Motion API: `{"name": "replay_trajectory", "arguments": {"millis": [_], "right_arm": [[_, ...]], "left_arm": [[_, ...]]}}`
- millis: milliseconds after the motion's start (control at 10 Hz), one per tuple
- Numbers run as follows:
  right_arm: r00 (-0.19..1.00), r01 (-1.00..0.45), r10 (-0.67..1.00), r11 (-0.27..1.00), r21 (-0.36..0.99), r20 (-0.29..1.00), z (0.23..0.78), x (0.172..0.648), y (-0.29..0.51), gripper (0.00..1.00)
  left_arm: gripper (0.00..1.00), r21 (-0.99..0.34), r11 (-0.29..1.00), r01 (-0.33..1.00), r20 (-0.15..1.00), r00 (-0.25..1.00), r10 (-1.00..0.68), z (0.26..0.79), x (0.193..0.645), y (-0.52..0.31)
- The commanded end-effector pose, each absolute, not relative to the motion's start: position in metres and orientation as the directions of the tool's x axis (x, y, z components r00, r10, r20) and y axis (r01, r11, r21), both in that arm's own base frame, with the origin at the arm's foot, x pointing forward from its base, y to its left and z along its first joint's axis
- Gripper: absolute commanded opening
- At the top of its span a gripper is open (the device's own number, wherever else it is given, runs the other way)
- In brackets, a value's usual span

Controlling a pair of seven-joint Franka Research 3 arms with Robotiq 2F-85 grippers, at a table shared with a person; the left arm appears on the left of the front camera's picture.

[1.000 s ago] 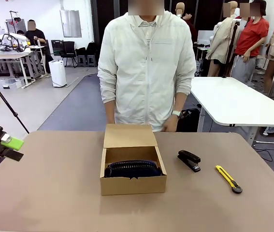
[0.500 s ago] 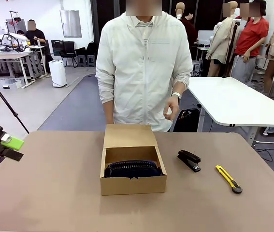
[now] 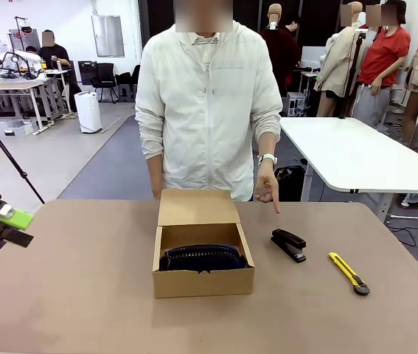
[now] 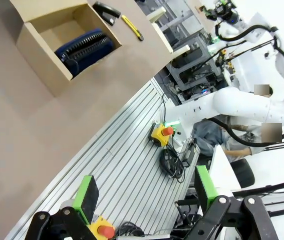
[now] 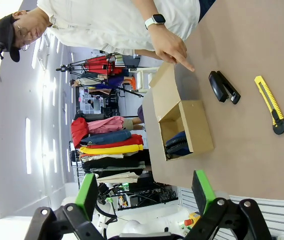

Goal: Pack the items into the box.
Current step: Pick up the item specified by the human and place it in the Mailer Box.

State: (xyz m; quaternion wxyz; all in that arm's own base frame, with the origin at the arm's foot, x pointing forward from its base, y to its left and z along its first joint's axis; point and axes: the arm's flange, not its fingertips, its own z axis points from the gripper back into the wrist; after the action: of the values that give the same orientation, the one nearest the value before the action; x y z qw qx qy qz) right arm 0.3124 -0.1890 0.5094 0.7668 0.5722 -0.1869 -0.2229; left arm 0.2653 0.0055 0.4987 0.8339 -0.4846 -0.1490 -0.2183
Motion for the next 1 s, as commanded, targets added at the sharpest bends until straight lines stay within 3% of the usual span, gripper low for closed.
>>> {"name": "replay_trajectory", "arguments": {"millis": [0, 400, 600, 900], "right_arm": [[0.832, 0.111, -0.553, 0.239, 0.965, 0.041, 0.512, 0.313, -0.189, 1.0], [0.831, 0.128, -0.556, 0.246, 0.961, 0.032, 0.509, 0.312, -0.189, 1.0], [0.922, 0.118, -0.366, 0.579, 0.807, 0.127, 0.509, 0.372, -0.092, 1.0], [0.945, -0.062, -0.113, 0.859, 0.508, 0.307, 0.482, 0.398, 0.019, 1.0]], "left_arm": [[1.0, -0.756, 0.41, 0.511, 0.475, 0.858, -0.193, 0.495, 0.264, 0.015], [1.0, -0.748, 0.435, 0.501, 0.457, 0.864, -0.21, 0.497, 0.265, 0.01], [1.0, -0.748, 0.435, 0.501, 0.457, 0.864, -0.21, 0.497, 0.265, 0.01], [1.0, -0.748, 0.435, 0.501, 0.457, 0.864, -0.21, 0.497, 0.265, 0.01]]}}
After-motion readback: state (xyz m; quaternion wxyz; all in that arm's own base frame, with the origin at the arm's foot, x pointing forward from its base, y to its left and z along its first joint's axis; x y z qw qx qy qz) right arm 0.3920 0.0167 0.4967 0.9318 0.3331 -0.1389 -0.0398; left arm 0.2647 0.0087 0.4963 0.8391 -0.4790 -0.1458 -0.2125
